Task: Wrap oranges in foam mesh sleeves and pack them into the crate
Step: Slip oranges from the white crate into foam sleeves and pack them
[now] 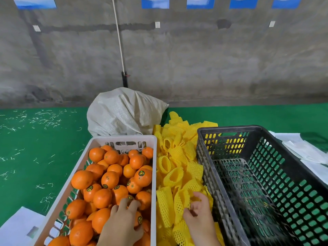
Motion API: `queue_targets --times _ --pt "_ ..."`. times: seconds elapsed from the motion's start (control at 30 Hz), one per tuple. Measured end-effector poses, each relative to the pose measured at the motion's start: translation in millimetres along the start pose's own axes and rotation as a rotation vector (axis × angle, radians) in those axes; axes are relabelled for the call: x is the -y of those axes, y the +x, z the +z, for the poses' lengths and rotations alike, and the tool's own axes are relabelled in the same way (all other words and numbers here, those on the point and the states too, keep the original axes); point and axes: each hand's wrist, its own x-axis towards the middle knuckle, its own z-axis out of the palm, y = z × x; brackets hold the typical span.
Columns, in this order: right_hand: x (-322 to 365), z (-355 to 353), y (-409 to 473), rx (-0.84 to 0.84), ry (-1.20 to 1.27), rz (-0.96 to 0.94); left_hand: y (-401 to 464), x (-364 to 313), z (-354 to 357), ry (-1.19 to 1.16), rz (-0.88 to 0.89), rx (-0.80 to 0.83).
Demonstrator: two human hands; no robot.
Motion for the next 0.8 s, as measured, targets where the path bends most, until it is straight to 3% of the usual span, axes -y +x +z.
queue_targets --times 0.17,0.3,0.4,0.6,0.7,0.8 --pt "21.6 4.7 -8.6 -0.006 0.238 0.172 -8.3 3.5 6.1 -0.039 -0.013 -0.039" --pt "35.6 7.4 -17.0 0.032 0.233 0.113 -10.5 1.7 5.8 0.014 -0.008 -0.024" --pt "39.0 7.9 -19.7 0.009 0.161 0.018 -8.3 3.4 -2.6 -0.116 0.003 -0.030" --pt "41.7 4.8 -16.4 -0.060 0.059 -0.257 -27.3 -12.2 -25.3 -1.211 -0.118 -0.205" --pt "47.3 9.9 -8.6 -0.145 -0.008 -0.299 -28.6 -42.6 -35.1 -1.723 -0.213 -0.080" --pt "55.1 4.6 -0.4 -0.341 -0.002 -0.351 -29.0 -66.1 -47.9 -1.984 -0.290 0.034"
